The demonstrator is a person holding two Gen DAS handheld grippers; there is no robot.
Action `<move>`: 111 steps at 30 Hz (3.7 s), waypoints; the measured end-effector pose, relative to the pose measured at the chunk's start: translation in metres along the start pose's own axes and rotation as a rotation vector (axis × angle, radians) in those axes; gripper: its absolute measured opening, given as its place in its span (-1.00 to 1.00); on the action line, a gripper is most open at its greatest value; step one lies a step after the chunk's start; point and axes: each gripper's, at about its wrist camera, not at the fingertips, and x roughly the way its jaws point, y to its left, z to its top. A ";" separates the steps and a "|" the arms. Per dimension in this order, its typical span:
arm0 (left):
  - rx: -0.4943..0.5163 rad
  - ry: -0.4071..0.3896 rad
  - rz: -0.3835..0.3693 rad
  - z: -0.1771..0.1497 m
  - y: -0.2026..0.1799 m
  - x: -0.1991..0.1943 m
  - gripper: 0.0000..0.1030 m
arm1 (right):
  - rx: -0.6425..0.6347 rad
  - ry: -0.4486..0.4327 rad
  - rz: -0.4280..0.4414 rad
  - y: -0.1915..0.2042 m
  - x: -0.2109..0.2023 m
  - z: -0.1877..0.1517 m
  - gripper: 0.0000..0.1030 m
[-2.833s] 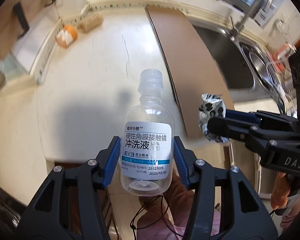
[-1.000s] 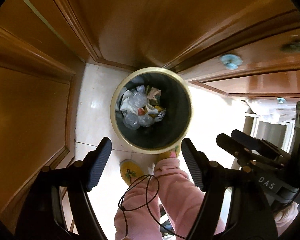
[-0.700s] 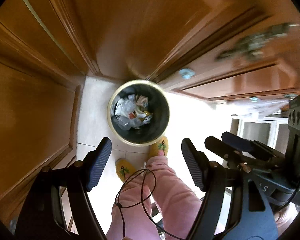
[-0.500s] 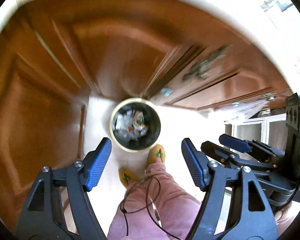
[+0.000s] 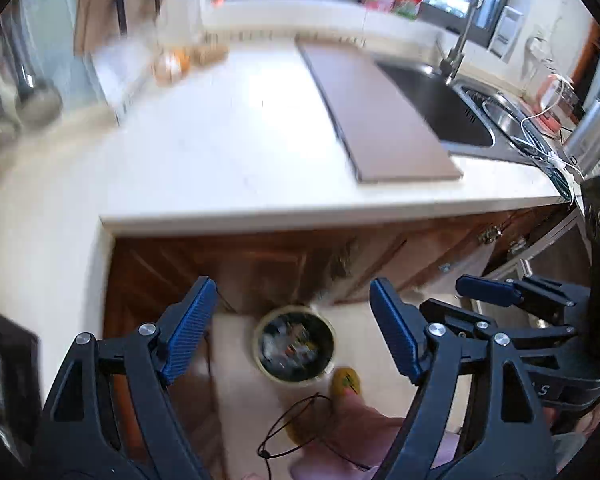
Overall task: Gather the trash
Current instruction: 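Raise both tools back up to the counter corner, then grasp the fiber scrubber with the right tool, then grasp the orange-and-white paper cup with the left tool while the right tool holds the scrubber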
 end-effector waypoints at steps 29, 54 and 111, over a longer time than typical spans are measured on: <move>0.006 -0.277 0.356 0.166 0.042 0.021 0.59 | -0.033 -0.143 0.136 0.007 -0.033 0.247 0.14; -0.525 -0.218 0.533 0.291 0.141 0.235 0.53 | 0.014 0.256 0.326 0.006 0.334 0.591 0.22; 0.236 0.294 0.600 0.362 0.180 0.374 0.19 | -0.079 0.196 0.396 -0.038 0.313 0.532 -0.05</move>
